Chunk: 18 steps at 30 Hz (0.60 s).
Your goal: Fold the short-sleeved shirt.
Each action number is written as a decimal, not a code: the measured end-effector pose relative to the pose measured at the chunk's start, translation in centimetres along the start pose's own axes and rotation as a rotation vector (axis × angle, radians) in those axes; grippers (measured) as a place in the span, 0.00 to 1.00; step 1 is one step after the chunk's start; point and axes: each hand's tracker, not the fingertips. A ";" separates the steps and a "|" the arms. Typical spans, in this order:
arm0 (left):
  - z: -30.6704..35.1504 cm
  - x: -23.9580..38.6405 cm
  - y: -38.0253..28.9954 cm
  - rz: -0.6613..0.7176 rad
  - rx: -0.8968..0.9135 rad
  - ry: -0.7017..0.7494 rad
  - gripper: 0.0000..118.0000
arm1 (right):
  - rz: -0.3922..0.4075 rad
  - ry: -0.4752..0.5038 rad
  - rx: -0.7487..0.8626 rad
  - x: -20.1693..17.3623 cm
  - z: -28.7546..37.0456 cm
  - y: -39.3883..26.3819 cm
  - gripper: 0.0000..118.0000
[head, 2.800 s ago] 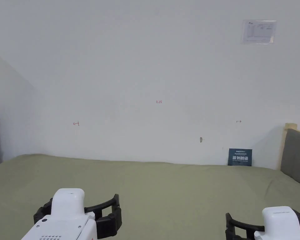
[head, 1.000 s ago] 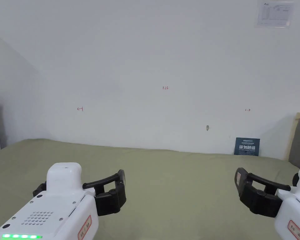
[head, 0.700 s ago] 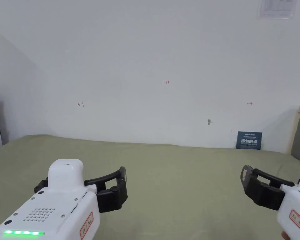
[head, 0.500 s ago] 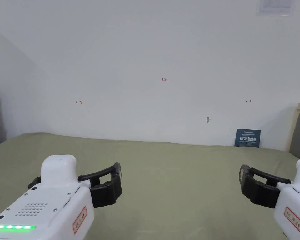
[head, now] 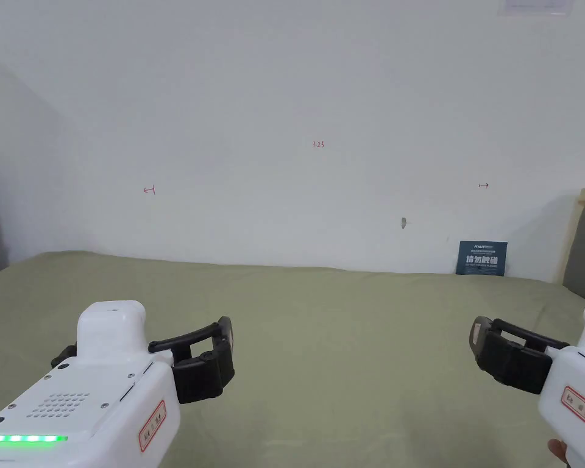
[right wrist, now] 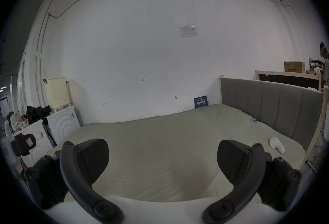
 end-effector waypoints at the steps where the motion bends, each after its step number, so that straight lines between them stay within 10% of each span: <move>1: -0.1 0.0 0.0 -0.005 -0.001 0.005 0.99 | 0.000 0.005 -0.010 0.0 -0.2 0.0 1.00; 18: -0.6 0.1 0.2 0.013 -0.033 0.018 0.99 | 0.048 -0.023 -0.113 -0.4 -1.5 -0.6 1.00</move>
